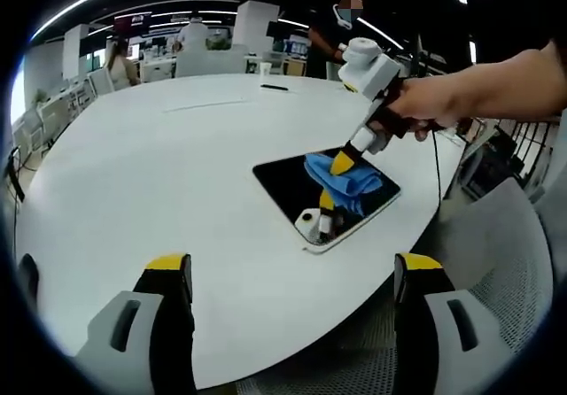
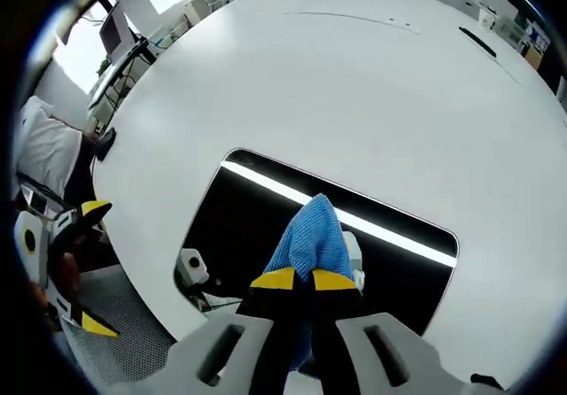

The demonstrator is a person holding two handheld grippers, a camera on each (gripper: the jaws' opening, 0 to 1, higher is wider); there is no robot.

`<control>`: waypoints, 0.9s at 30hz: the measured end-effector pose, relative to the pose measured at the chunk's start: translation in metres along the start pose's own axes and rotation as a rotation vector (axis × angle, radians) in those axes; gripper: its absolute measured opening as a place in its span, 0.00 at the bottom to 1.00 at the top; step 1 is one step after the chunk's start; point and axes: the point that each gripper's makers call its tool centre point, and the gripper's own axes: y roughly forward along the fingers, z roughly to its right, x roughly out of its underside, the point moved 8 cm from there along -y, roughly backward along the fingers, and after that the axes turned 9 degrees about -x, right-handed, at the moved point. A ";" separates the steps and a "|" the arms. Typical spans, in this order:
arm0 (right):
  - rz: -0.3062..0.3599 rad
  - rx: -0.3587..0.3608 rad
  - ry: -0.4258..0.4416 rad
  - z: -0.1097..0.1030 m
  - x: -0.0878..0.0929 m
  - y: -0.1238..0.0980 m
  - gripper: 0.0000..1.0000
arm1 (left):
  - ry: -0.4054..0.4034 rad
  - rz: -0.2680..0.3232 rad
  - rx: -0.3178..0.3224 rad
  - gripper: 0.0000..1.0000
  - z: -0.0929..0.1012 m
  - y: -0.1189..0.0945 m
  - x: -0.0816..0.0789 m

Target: Wipe the mirror surface with the cleaning cloth until all visible marks leave the cleaned area.

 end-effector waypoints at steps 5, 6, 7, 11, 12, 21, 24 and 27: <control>0.001 0.000 0.004 0.005 -0.010 0.001 0.00 | -0.005 0.000 -0.001 0.93 -0.001 0.001 0.000; -0.003 0.002 -0.003 0.004 -0.012 0.000 0.00 | -0.006 -0.001 -0.001 0.93 -0.001 0.001 0.001; -0.002 0.005 -0.009 0.004 -0.013 0.000 0.00 | -0.004 -0.001 -0.001 0.93 -0.001 0.001 0.001; 0.000 0.012 -0.018 0.009 -0.023 0.003 0.00 | -0.004 -0.002 -0.003 0.93 -0.002 0.001 0.001; 0.000 0.013 -0.020 0.009 -0.024 0.003 0.00 | -0.004 -0.003 -0.002 0.93 -0.002 0.002 0.001; 0.017 0.020 -0.008 0.021 -0.042 0.011 0.00 | -0.024 0.011 0.004 0.96 -0.004 0.003 -0.001; 0.016 0.019 -0.008 0.021 -0.043 0.011 0.00 | -0.014 0.005 0.000 0.96 -0.005 0.004 0.000; 0.012 0.005 -0.023 0.022 -0.042 0.011 0.00 | -0.001 -0.006 0.008 0.97 -0.003 0.005 0.001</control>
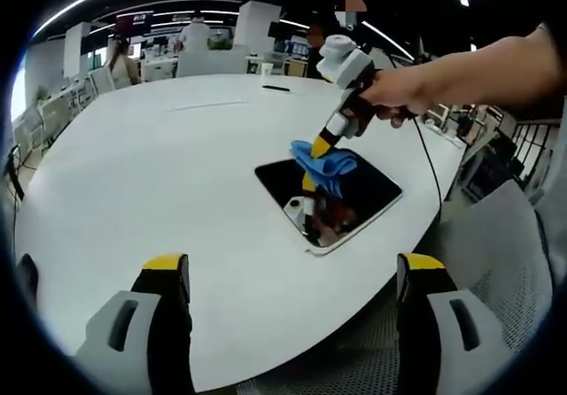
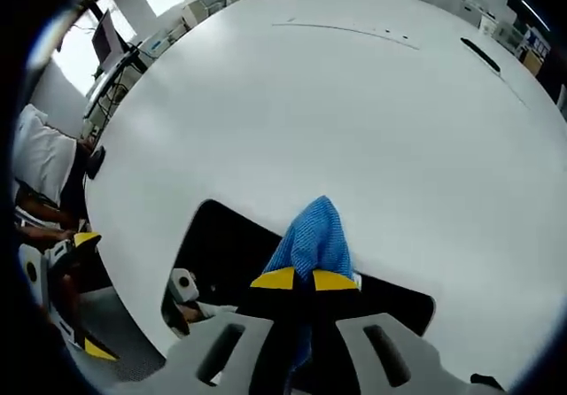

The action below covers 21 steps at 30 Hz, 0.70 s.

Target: Wipe the mirror surface with the cleaning cloth until all visible marks leave the cleaned area.

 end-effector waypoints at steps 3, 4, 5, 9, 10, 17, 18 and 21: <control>0.003 -0.013 -0.004 -0.001 0.003 -0.004 0.00 | -0.006 0.006 -0.004 0.98 -0.001 0.000 0.000; 0.003 -0.014 -0.003 -0.001 0.002 -0.003 0.00 | -0.006 0.005 -0.001 0.98 0.000 0.000 -0.001; 0.002 -0.014 -0.003 0.000 0.002 -0.002 0.00 | -0.003 0.004 0.000 0.99 0.000 0.000 -0.001; 0.001 -0.019 -0.003 -0.002 0.005 -0.006 0.00 | -0.004 0.005 -0.003 0.99 0.000 0.000 -0.001; 0.000 -0.018 -0.005 -0.001 0.004 -0.006 0.00 | -0.006 0.005 -0.003 0.99 0.000 0.000 -0.001; -0.002 -0.007 0.002 0.009 0.008 -0.009 0.00 | 0.000 0.003 -0.002 0.99 0.002 -0.001 -0.001; -0.002 -0.005 0.007 0.012 0.008 -0.010 0.00 | 0.004 0.001 -0.003 0.99 0.002 0.000 -0.001; -0.001 0.000 0.011 0.018 0.009 -0.011 0.00 | 0.002 0.001 -0.008 0.99 0.001 0.000 0.000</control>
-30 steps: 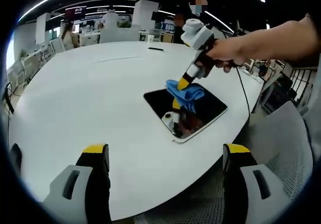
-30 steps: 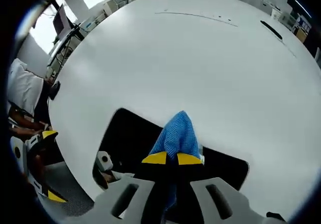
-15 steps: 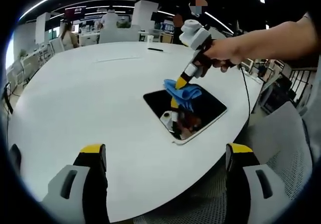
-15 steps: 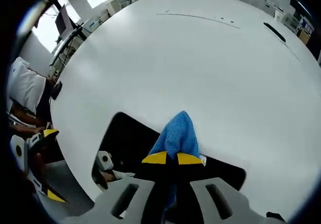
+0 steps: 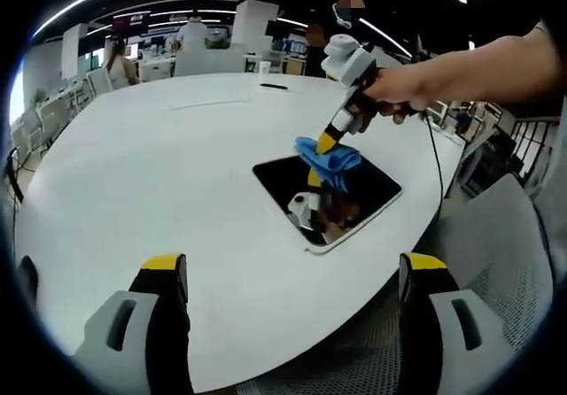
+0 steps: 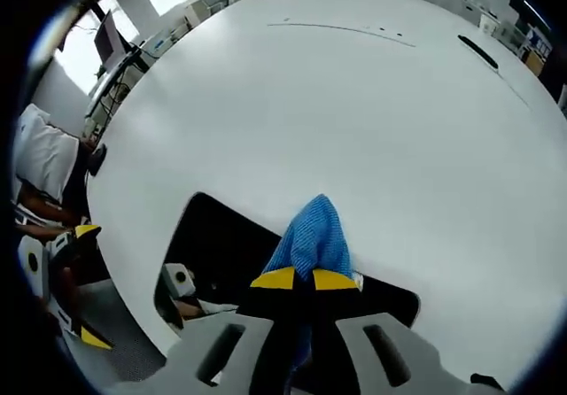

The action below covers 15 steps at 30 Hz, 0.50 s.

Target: Wipe the mirror surface with the cleaning cloth until all visible marks leave the cleaned area.

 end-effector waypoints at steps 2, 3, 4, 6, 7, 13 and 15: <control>-0.001 0.001 -0.002 0.004 -0.001 0.001 0.00 | 0.002 -0.002 -0.001 0.99 -0.001 0.000 0.000; -0.001 0.000 -0.002 0.004 0.000 0.000 0.00 | 0.001 -0.004 0.000 0.99 -0.001 0.000 0.001; -0.003 -0.001 -0.002 0.005 0.000 -0.001 0.00 | 0.010 -0.011 -0.005 0.99 -0.001 0.000 0.002; -0.003 0.001 0.004 0.009 0.000 -0.001 0.00 | 0.014 -0.010 -0.007 0.99 -0.001 0.000 0.002; -0.003 0.001 0.004 0.010 0.000 0.000 0.00 | 0.011 -0.010 -0.007 0.99 -0.001 0.000 0.002; -0.006 0.005 0.009 0.014 0.005 -0.009 0.00 | -0.001 0.001 -0.019 0.99 -0.003 -0.001 0.000; -0.008 0.005 0.017 0.018 0.005 -0.009 0.00 | 0.001 0.006 -0.021 0.99 -0.003 -0.001 0.000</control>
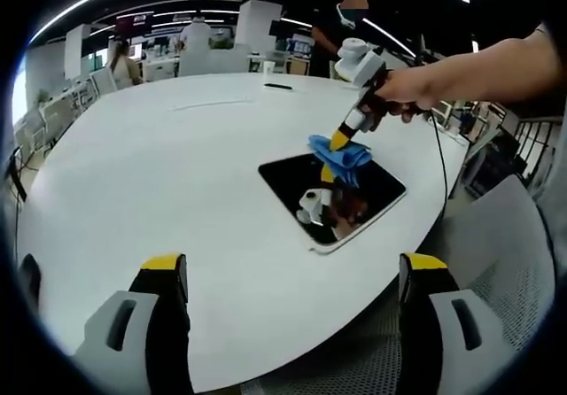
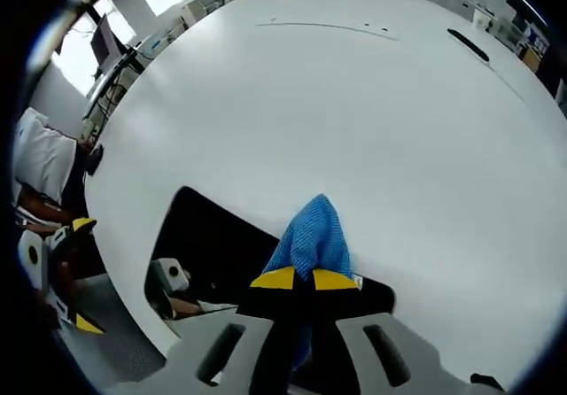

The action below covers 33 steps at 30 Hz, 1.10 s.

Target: Wipe the mirror surface with the cleaning cloth until all visible marks leave the cleaned area.

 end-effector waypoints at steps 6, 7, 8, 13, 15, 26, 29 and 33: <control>-0.001 0.011 0.016 0.007 0.003 -0.004 0.00 | -0.003 -0.004 0.001 0.99 0.000 0.001 0.000; 0.000 0.012 0.021 0.008 0.003 -0.005 0.00 | -0.004 -0.006 0.002 0.99 0.000 0.000 0.000; -0.001 0.014 0.023 0.009 0.003 -0.005 0.00 | -0.003 -0.007 0.000 0.99 0.000 0.000 0.001; -0.004 0.027 0.015 0.009 0.007 -0.009 0.00 | -0.004 0.002 -0.010 0.99 -0.001 0.000 0.000; -0.004 0.030 0.015 0.009 0.007 -0.009 0.00 | -0.001 0.017 -0.013 0.99 -0.001 -0.001 -0.001; 0.013 0.051 0.057 0.012 0.005 -0.003 0.00 | 0.019 0.055 0.005 0.99 0.003 -0.002 -0.006; 0.012 0.054 0.062 0.009 0.012 -0.006 0.00 | 0.021 0.046 0.007 0.99 0.004 -0.002 -0.005; 0.019 0.058 0.072 0.003 0.024 -0.011 0.00 | 0.024 0.048 0.007 0.99 0.004 -0.003 -0.006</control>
